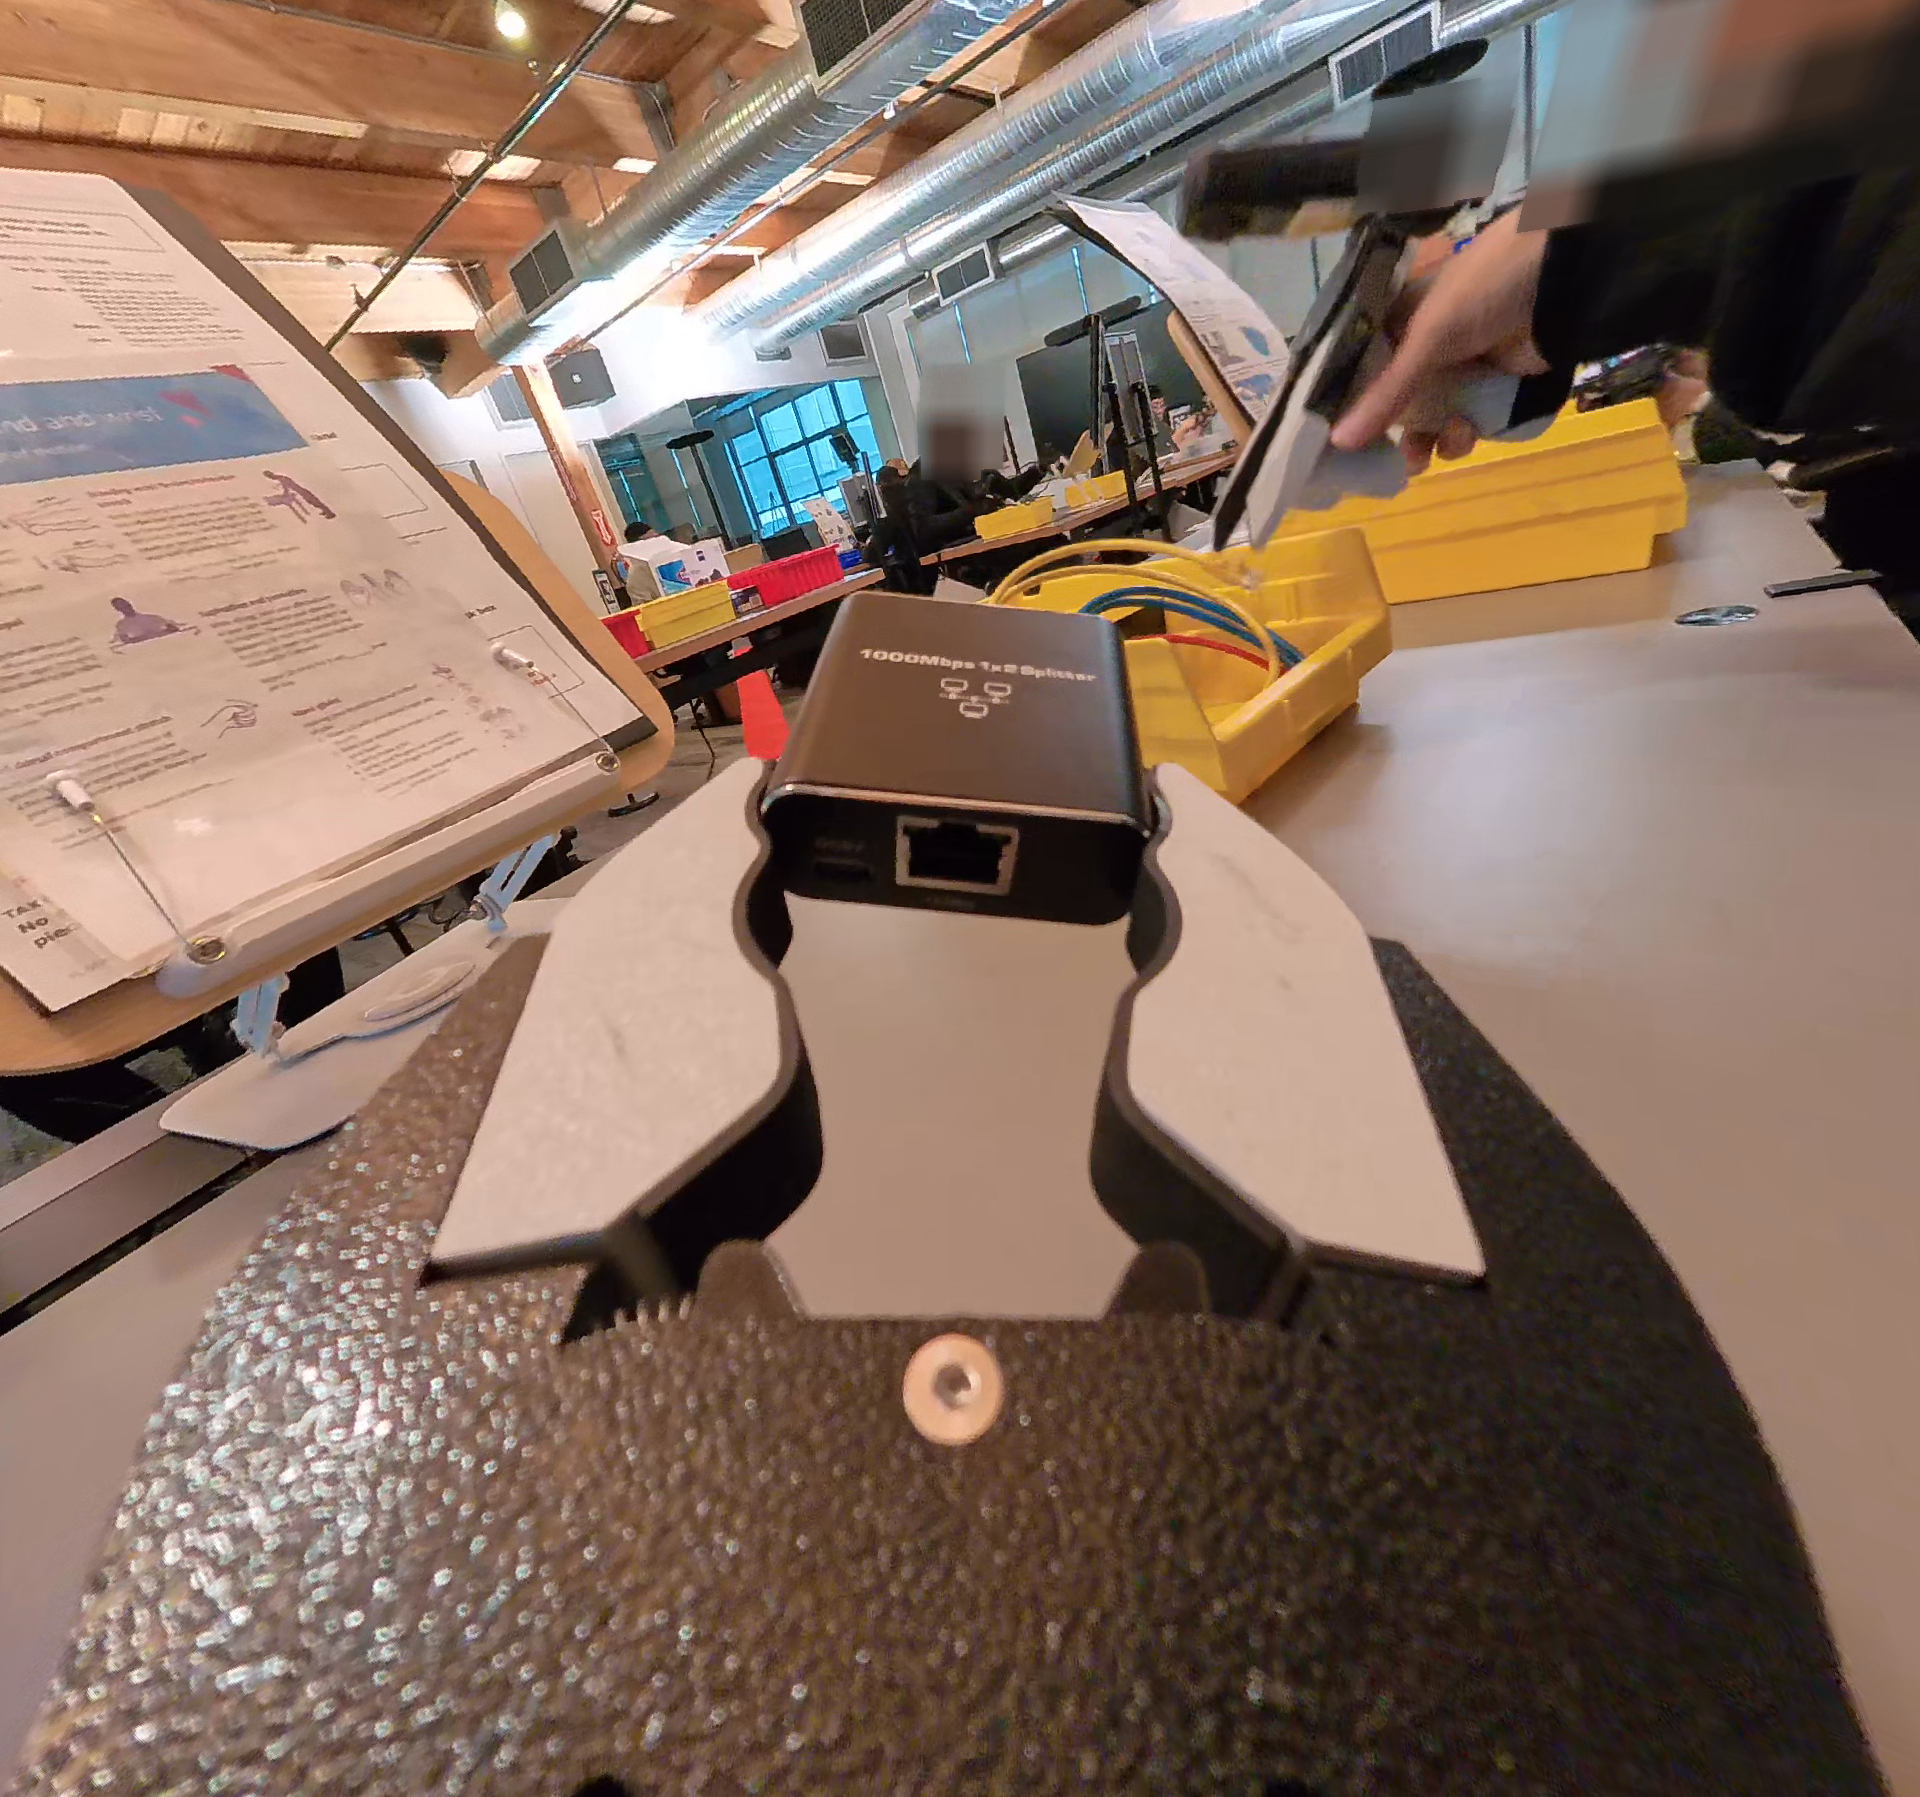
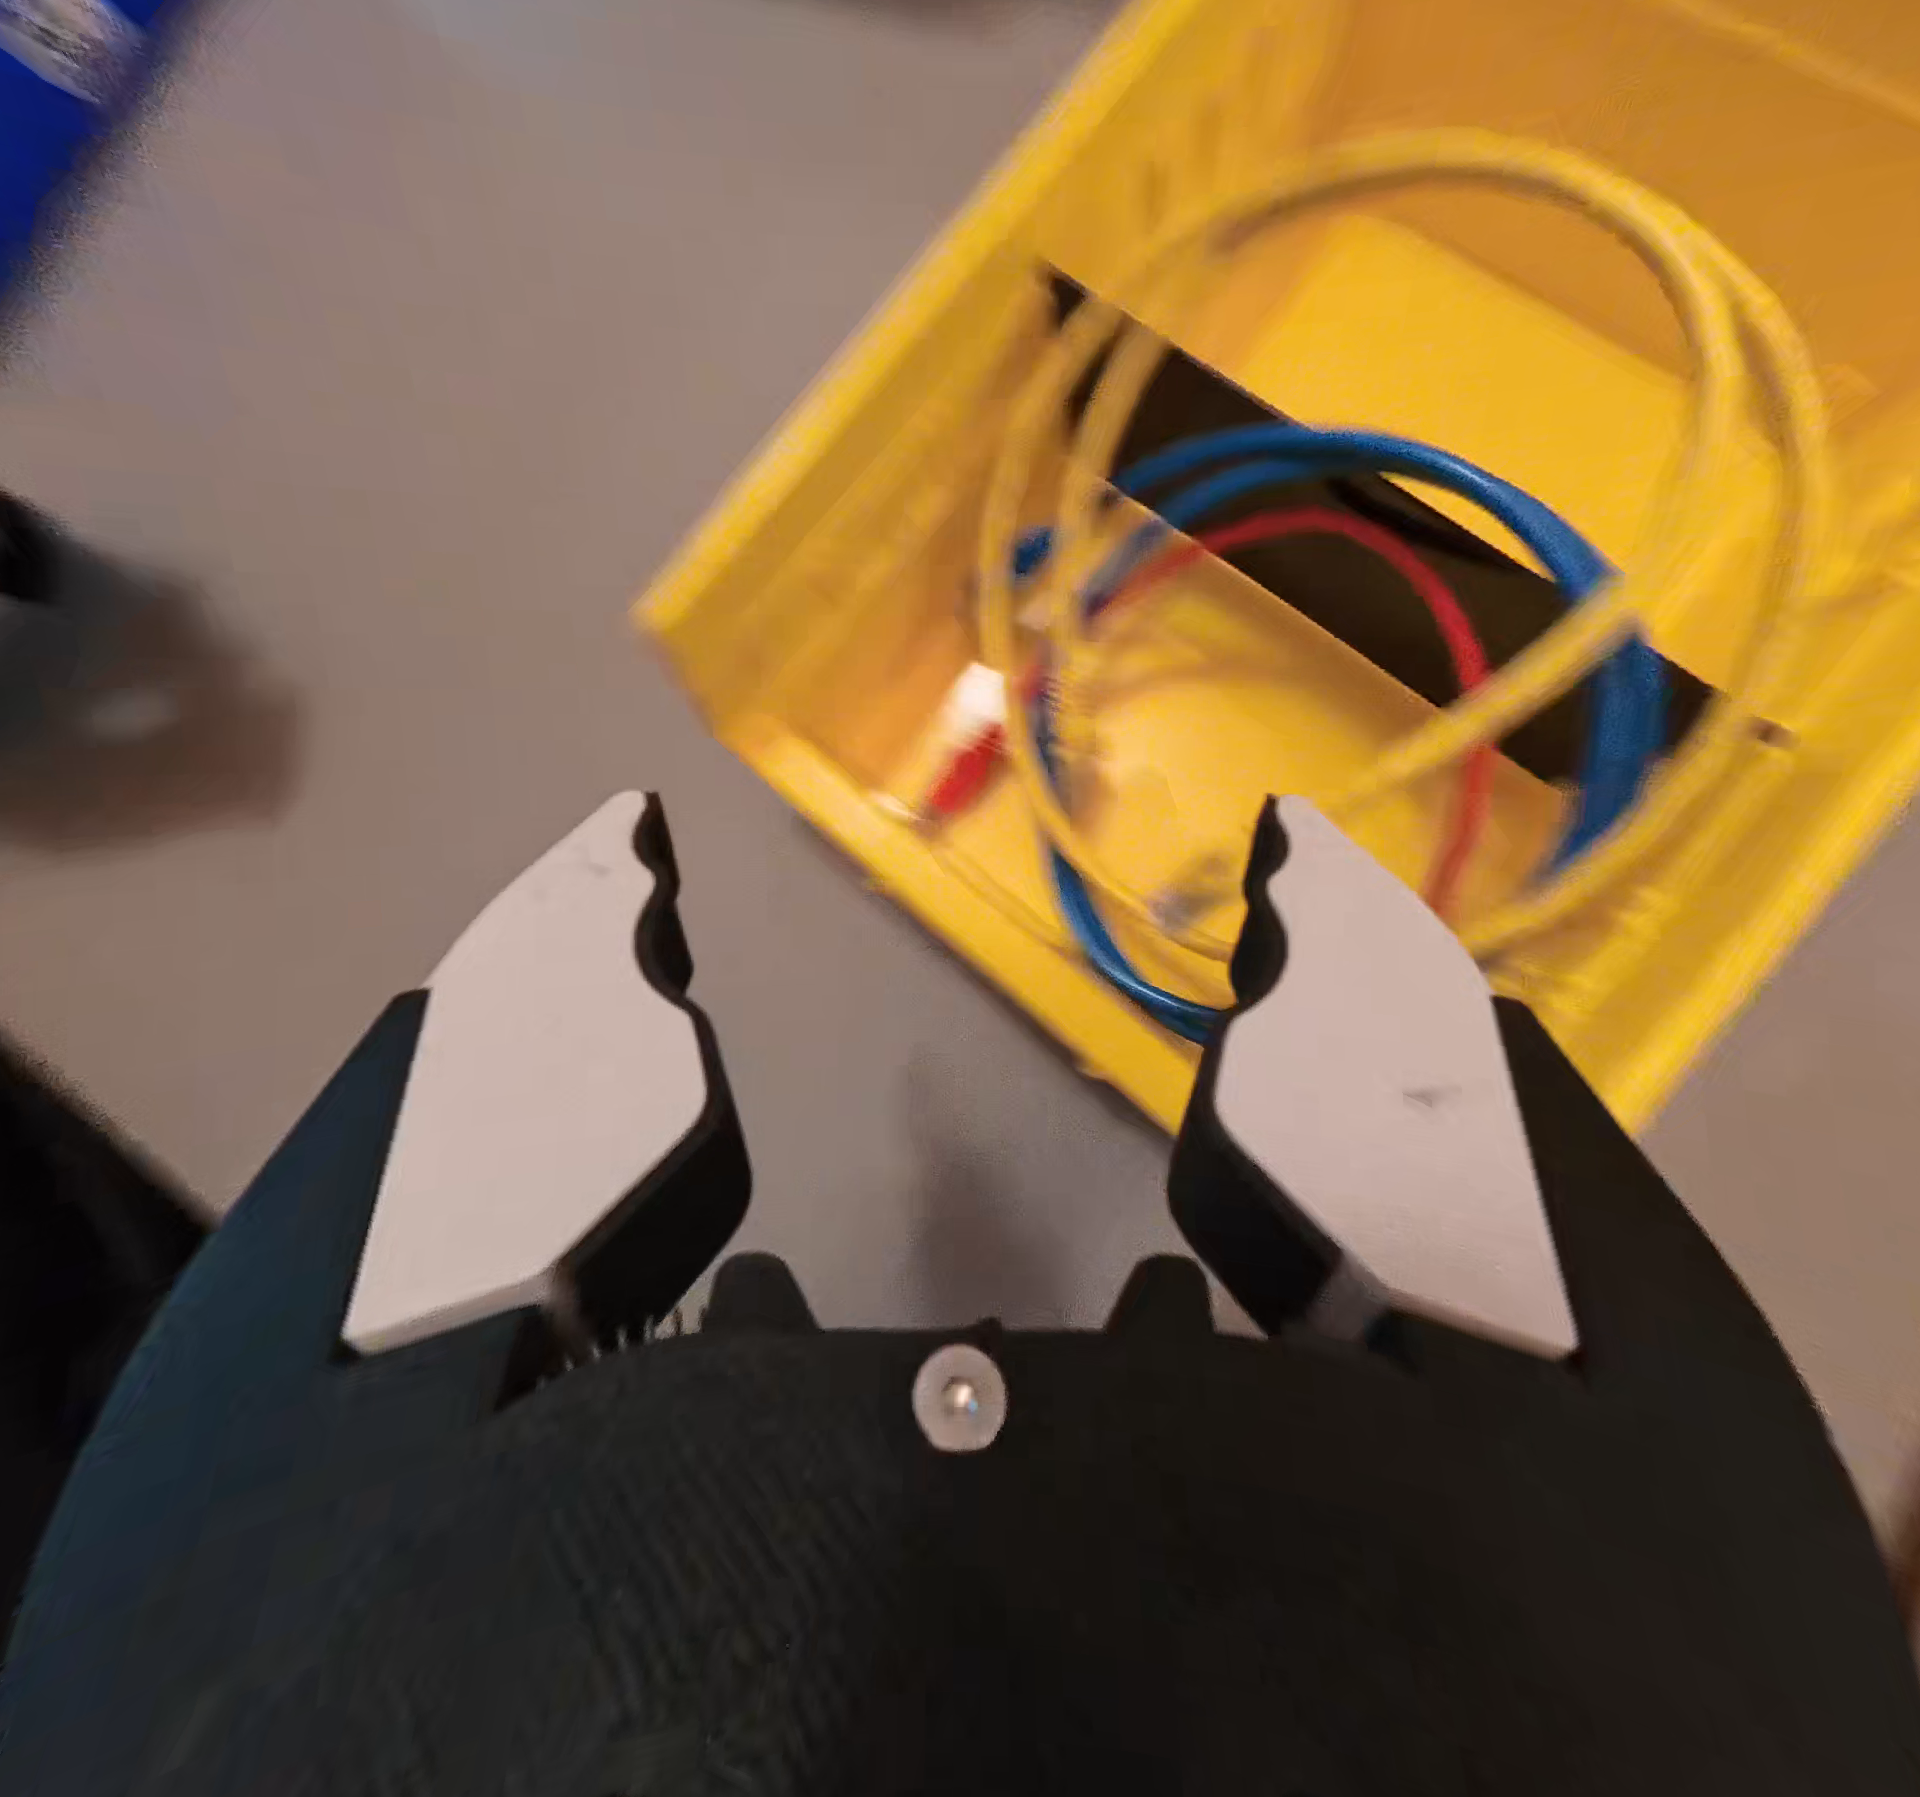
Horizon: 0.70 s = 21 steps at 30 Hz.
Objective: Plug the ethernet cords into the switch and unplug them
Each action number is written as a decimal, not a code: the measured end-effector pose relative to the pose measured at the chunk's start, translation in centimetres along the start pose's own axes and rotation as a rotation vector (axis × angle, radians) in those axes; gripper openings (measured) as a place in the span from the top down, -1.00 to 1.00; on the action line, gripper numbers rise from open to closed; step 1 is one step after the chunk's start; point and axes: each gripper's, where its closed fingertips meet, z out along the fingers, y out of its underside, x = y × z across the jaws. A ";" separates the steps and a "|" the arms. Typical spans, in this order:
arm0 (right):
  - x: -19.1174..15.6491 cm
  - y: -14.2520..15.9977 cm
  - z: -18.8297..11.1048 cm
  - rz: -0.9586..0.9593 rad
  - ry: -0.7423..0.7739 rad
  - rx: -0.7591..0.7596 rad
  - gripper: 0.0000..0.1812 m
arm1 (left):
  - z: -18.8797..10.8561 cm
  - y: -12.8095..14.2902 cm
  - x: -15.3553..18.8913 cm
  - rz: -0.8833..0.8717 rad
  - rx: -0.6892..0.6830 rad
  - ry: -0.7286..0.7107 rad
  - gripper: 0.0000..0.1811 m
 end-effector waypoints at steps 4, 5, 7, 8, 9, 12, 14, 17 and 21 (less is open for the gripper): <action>-11.6 -2.0 0.0 0.010 -0.426 0.107 0.00 | 0.2 -0.2 0.9 0.004 0.012 0.053 0.31; -14.3 -2.0 0.6 0.023 -0.510 0.108 0.01 | 0.2 -0.3 1.3 0.005 0.019 0.074 0.31; -19.7 -1.5 1.6 0.065 -0.707 0.062 -0.06 | 0.3 -0.6 2.2 0.012 0.034 0.122 0.31; -22.1 -1.3 2.0 0.088 -0.807 0.036 -0.02 | 0.2 -0.7 2.7 0.022 0.045 0.149 0.31; -24.2 -1.3 2.4 0.116 -0.896 0.021 0.03 | 0.1 -1.0 3.2 0.032 0.061 0.177 0.31; -29.1 -1.8 3.5 0.216 -1.104 -0.015 0.07 | -0.1 -1.5 4.5 0.065 0.097 0.247 0.31; -31.3 -1.2 4.5 0.211 -1.160 -0.083 0.12 | -0.1 -1.4 4.9 0.092 0.092 0.263 0.31; -33.1 -0.9 5.9 0.156 -1.165 -0.121 0.34 | -0.2 -1.5 5.5 0.120 0.094 0.287 0.31; -33.0 -0.8 7.0 0.069 -1.114 -0.128 0.71 | 0.0 -1.0 5.4 0.158 0.068 0.272 0.31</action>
